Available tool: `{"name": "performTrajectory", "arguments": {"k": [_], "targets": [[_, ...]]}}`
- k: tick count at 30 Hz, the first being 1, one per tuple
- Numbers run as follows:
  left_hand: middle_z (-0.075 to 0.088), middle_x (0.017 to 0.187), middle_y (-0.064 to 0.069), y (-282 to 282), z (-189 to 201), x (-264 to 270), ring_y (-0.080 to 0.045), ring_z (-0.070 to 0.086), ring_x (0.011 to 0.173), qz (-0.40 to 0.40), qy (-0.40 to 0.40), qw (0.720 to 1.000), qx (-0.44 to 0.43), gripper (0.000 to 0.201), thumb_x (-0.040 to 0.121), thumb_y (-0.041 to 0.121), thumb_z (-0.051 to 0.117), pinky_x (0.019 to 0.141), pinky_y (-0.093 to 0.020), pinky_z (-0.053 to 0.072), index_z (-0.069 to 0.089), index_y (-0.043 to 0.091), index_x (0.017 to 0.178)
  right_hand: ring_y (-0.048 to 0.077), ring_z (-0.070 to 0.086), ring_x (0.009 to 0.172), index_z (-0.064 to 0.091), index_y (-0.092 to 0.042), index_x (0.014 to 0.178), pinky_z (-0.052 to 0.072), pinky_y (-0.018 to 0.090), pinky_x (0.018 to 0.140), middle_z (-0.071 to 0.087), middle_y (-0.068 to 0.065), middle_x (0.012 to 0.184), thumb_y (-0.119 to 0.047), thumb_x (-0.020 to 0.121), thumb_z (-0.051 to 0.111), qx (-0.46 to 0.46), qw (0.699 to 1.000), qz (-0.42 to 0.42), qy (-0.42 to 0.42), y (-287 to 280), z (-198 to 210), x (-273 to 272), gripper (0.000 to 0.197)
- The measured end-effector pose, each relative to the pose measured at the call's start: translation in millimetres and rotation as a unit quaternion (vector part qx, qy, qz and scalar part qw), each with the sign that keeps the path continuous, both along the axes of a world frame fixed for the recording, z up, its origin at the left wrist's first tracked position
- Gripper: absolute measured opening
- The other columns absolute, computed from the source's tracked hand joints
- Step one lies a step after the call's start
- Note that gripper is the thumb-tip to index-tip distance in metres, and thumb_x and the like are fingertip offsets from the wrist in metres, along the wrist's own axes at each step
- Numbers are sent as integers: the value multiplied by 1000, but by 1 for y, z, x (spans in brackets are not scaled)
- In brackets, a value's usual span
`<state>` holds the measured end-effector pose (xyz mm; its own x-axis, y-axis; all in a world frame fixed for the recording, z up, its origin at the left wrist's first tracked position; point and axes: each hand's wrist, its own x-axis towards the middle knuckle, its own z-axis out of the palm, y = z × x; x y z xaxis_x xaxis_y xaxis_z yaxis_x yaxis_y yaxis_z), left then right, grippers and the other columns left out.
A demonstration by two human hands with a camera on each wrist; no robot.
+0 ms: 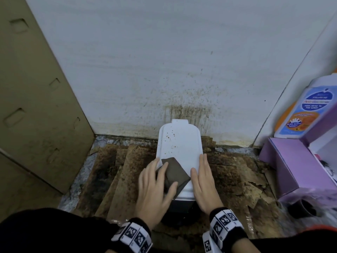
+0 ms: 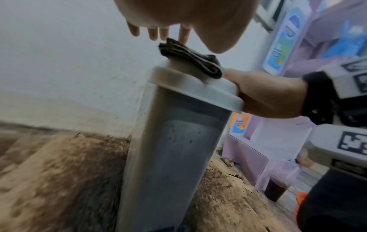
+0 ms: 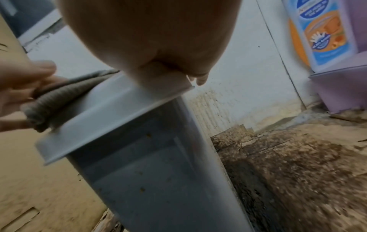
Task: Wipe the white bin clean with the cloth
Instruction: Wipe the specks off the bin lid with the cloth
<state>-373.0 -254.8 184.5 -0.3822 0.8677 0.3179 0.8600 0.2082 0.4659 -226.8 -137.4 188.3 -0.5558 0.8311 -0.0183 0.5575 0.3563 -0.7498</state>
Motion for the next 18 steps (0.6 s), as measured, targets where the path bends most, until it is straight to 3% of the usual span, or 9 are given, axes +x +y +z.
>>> {"name": "performTrajectory", "arguments": {"k": [3,8,14,18], "targets": [[28,163,-9,14,2,17,-28,28,150,-9,40,998,-54,59,105,52,28,120,-51,28,40,19,152,-10,-20,145,-13,-33,154,-2,30,125,-25,-20,159,-45,106,20,-4,1000,0,23,0,-4,-1,60],[31,161,-23,28,11,38,-38,30,150,46,89,983,-152,66,102,49,23,120,-60,25,40,11,154,-14,-22,142,-17,-37,150,-3,29,125,-26,-24,156,-44,106,18,-7,1000,7,28,0,-6,0,57],[31,159,-28,36,10,26,-39,37,147,24,95,979,-180,70,102,48,24,114,-60,37,40,5,153,-10,-21,145,-18,-36,152,-3,29,125,-24,-24,159,-46,106,17,-3,999,4,32,3,-13,-1,59],[21,164,-27,54,5,3,-38,26,152,-4,95,978,-183,74,101,52,21,117,-59,30,30,5,157,-11,-21,144,-18,-35,152,-5,25,123,-25,-27,157,-49,104,16,-6,999,8,33,2,-11,0,60]]}}
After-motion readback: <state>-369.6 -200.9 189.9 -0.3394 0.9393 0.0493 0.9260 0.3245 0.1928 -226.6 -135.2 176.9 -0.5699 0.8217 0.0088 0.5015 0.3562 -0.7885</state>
